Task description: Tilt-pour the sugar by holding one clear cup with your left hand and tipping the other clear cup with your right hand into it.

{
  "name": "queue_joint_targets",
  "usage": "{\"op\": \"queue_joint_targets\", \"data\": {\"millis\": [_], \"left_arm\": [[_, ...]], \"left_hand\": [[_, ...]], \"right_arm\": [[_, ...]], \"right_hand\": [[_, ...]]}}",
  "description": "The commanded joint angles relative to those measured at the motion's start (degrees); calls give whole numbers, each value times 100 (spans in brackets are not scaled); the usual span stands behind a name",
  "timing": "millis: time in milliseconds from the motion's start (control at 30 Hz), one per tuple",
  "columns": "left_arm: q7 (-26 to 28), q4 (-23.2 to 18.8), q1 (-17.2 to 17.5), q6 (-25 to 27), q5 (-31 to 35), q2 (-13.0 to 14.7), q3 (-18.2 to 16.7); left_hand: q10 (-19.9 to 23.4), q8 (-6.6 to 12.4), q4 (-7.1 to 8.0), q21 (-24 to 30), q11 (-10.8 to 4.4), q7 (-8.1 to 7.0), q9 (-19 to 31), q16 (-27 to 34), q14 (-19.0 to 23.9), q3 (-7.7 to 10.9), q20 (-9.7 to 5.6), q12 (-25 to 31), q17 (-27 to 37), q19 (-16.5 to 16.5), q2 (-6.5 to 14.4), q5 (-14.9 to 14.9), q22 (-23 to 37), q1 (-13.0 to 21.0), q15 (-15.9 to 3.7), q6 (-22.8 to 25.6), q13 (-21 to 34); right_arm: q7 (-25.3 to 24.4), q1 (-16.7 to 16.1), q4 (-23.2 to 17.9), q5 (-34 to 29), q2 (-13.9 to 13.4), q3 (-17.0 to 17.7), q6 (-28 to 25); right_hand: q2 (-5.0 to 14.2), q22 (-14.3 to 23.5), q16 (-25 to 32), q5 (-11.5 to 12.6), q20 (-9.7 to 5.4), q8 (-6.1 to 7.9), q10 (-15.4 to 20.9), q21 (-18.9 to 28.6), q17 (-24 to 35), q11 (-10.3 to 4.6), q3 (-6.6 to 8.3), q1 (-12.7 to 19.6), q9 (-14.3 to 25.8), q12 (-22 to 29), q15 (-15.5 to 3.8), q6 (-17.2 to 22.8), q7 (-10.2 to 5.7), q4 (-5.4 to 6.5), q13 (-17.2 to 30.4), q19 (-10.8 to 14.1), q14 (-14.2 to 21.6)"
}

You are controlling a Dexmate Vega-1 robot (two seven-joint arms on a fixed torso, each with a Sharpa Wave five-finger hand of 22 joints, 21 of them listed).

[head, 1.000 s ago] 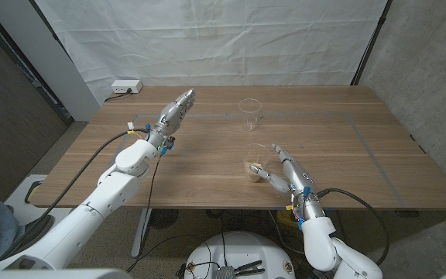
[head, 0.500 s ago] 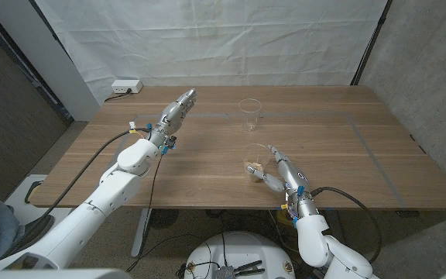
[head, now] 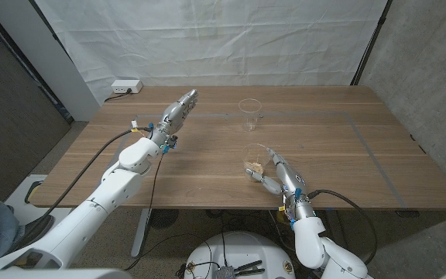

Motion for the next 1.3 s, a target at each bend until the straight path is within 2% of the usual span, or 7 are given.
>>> {"op": "queue_joint_targets", "data": {"millis": [33, 333, 733, 933, 1067, 1200, 1300], "left_arm": [[-17, -52, 56, -65, 24, 57, -57], [16, -136, 138, -64, 1, 105, -94], [38, -140, 163, -46, 14, 111, -72], [62, -121, 188, -48, -3, 104, -87], [52, -107, 191, -65, -16, 101, -96], [35, -98, 188, -74, -21, 101, -95], [61, -114, 196, -76, 11, 114, -95]], "left_hand": [[39, -1, -7, 4, -15, -1, 16, -4, 25, -17, -48, -23, 21, -37, 43, -16, 13, -2, -151, 45, 32], [33, -2, -6, 7, 15, 2, 16, -9, 16, -25, -51, -29, 20, -31, 48, -19, 13, 5, -134, 53, 33], [36, -6, -5, 11, 3, 0, 17, -8, 19, -32, -47, -32, 20, -23, 56, -22, 14, 12, -127, 55, 33], [33, -7, -5, 12, 1, 0, 17, -11, 14, -34, -43, -34, 20, -22, 61, -24, 14, 16, -132, 57, 33], [41, -5, -6, 14, 8, 3, 17, -12, 11, -35, -44, -32, 19, -18, 66, -25, 15, 22, -129, 67, 33], [28, -6, -7, 15, -16, 3, 17, -12, 12, -35, -40, -39, 19, -15, 73, -26, 15, 28, -132, 69, 33], [44, -11, -8, 14, 3, -3, 17, -11, 15, -35, -41, -33, 19, -16, 78, -27, 15, 33, -131, 59, 33]], "right_arm": [[-165, 127, 288, 21, 139, -79, 104], [-225, 247, 427, 78, 268, -129, 168], [-310, 616, 758, 25, 528, -310, 268], [-558, 623, 871, -123, 578, -357, 356], [-607, 615, 906, -126, 555, -352, 456], [-610, 607, 908, -62, 555, -324, 541], [-647, 605, 883, -135, 565, -330, 495]], "right_hand": [[58, 20, 42, 50, -298, 30, 71, 0, 13, 21, -41, 24, 33, 37, -56, 80, 5, -4, 19, 42, 73], [85, 20, 62, 78, -277, 42, 136, 6, 9, 16, -40, 66, 32, 66, -43, 105, -10, -18, 20, 77, 136], [125, 23, 112, 132, -169, 94, 382, 37, 4, -7, -52, 153, 33, 162, -43, 256, -68, -50, 24, 217, 337], [216, 32, 182, 214, -164, 236, 847, 97, 5, -163, -53, 310, 41, 325, -185, 734, -192, -98, 35, 509, 742], [310, 45, 232, 264, -218, 357, 1337, 173, 12, -382, -59, 440, 56, 482, -303, 1239, -313, -124, 41, 878, 1180], [386, 51, 249, 274, -272, 418, 1576, 223, 15, -454, -48, 536, 62, 549, -401, 1530, -440, -142, 40, 1124, 1431], [426, 55, 266, 263, -337, 454, 1755, 258, 16, -469, -45, 591, 64, 601, -445, 1717, -469, -152, 39, 1293, 1612]]}}
